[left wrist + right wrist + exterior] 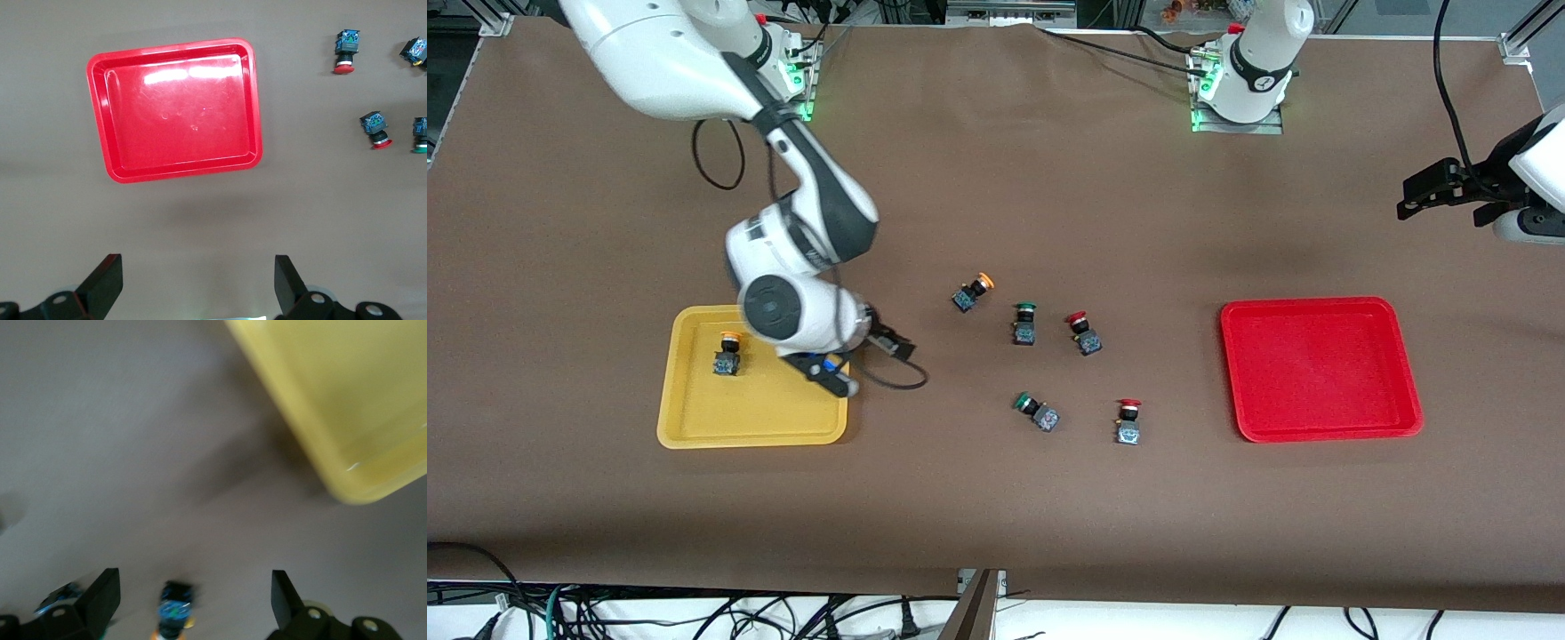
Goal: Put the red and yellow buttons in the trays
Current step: 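Move the right gripper back to the second orange-capped button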
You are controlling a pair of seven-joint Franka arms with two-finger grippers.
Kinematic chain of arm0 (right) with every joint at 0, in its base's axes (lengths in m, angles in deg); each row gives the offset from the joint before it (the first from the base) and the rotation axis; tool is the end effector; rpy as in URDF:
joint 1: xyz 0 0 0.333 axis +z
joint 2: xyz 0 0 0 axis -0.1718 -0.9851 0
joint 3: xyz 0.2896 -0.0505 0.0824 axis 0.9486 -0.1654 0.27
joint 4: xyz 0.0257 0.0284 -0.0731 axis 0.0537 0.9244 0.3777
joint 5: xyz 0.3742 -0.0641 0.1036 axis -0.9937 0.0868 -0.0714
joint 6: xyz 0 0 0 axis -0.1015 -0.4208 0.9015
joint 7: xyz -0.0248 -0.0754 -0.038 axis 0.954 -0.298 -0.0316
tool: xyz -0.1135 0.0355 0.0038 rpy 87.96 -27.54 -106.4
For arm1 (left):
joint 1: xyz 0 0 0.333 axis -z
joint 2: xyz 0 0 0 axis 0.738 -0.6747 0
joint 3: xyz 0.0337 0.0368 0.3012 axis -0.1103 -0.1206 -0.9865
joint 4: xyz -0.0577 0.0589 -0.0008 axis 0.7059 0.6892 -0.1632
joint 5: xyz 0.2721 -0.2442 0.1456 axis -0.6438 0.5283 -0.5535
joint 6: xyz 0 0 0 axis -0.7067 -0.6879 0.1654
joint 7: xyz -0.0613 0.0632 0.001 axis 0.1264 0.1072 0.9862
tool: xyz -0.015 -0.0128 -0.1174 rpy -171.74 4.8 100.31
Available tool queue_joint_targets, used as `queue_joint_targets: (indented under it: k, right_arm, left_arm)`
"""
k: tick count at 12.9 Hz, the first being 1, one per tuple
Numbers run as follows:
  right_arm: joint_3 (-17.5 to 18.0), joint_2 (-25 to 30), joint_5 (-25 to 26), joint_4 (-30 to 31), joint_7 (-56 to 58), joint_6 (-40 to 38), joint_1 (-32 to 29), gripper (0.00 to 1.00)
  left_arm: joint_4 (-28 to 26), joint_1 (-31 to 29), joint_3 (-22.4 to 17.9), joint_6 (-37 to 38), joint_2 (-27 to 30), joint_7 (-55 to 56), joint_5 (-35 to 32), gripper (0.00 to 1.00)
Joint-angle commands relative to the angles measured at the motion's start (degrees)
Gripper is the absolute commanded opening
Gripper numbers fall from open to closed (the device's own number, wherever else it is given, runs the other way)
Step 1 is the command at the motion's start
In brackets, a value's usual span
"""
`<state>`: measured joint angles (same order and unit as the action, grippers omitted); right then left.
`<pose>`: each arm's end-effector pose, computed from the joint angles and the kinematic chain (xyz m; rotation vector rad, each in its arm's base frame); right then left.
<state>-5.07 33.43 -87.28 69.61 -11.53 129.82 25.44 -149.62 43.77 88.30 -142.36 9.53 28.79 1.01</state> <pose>0.6066 0.3593 0.2594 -2.9100 0.9153 0.3351 0.5454 0.0192 0.5726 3.1093 -0.0850 -0.1589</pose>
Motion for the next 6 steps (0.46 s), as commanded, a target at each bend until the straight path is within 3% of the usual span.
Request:
queue_joint_targets:
  k: [1, 4, 6]
  right_arm:
    - [-0.36, -2.68, 0.01, 0.03, -7.20, 5.48, 4.21, 1.00]
    - [-0.62, -4.97, 0.36, 0.30, -9.68, 7.17, 7.73, 1.00]
    - [-0.88, -4.89, 0.37, 1.70, -9.77, 7.08, 8.79, 1.00]
  left_arm:
    - [1.02, -0.16, -0.02, 1.10, -0.56, -0.39, 1.73, 1.00]
    - [1.11, 2.38, 2.08, -0.73, -6.24, 0.31, 1.82, 1.00]
    - [2.43, 5.18, 4.02, -11.93, -14.06, 4.68, 1.21, 1.00]
